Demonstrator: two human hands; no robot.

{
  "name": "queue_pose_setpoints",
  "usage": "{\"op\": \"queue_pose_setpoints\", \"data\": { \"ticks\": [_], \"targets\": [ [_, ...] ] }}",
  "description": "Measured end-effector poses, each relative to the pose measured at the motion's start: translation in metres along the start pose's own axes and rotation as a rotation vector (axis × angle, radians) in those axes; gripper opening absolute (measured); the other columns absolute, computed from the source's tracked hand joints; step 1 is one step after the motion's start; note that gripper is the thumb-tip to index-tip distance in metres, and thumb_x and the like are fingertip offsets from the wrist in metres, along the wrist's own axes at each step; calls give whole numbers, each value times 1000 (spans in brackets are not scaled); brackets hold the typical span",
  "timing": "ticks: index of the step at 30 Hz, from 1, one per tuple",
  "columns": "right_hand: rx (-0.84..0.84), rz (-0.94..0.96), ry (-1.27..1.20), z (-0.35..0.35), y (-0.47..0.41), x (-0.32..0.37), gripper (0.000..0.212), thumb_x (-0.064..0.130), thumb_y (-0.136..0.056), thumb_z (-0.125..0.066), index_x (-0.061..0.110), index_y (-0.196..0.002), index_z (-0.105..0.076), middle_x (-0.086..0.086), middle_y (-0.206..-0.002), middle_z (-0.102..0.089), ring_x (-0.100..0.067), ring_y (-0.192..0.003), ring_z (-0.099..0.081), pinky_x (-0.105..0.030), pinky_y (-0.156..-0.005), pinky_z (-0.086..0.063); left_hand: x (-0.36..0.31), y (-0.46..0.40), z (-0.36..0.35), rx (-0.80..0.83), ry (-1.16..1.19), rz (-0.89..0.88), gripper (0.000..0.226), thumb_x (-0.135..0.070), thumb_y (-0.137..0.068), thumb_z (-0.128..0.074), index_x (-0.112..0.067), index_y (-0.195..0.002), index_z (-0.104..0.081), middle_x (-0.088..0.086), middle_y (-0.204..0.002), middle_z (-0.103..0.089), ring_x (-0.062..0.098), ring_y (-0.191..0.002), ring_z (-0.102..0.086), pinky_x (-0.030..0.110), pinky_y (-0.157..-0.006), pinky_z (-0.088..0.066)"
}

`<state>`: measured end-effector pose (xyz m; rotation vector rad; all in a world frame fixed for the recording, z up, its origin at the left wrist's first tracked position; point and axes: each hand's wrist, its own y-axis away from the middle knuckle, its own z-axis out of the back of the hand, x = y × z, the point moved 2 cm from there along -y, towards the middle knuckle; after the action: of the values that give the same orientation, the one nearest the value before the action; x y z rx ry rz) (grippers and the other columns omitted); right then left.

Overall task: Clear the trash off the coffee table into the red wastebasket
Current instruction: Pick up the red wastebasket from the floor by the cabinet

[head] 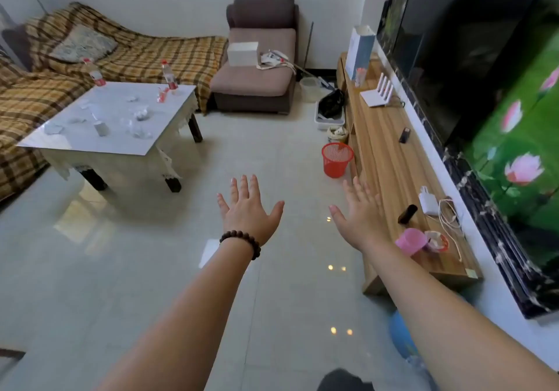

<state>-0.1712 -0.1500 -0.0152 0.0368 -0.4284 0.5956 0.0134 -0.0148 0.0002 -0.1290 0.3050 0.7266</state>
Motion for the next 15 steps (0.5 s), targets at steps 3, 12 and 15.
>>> {"op": "queue_pose_setpoints", "data": {
  "ticks": [3,12,15],
  "targets": [
    [18,-49,26,-9,-11,-13,68,49,-93,-36,18,-149,-12,-6,-160,-5,-20,-147,2,-42,-117,1,0,-15,-14,41,-30,-4,86,-65,-93,-31,-16,-158,-1,5,-168,-2,23,-154,8,51,-118,11],
    [36,-107,35,-39,-120,-62,67,48,-94,-36,19,-149,-14,-6,-160,-4,-20,-147,1,-42,-118,0,-32,-126,-62,118,-52,-29,86,-63,-94,-31,-15,-158,-1,5,-168,0,21,-154,7,51,-120,8],
    [52,-124,38,-45,-183,-84,67,49,-94,-35,18,-149,-14,-5,-160,-3,-20,-147,1,-42,-118,-1,-54,-189,-74,133,-69,-31,85,-63,-95,-31,-15,-158,-1,5,-168,0,22,-154,7,51,-120,8]
  ]
}}
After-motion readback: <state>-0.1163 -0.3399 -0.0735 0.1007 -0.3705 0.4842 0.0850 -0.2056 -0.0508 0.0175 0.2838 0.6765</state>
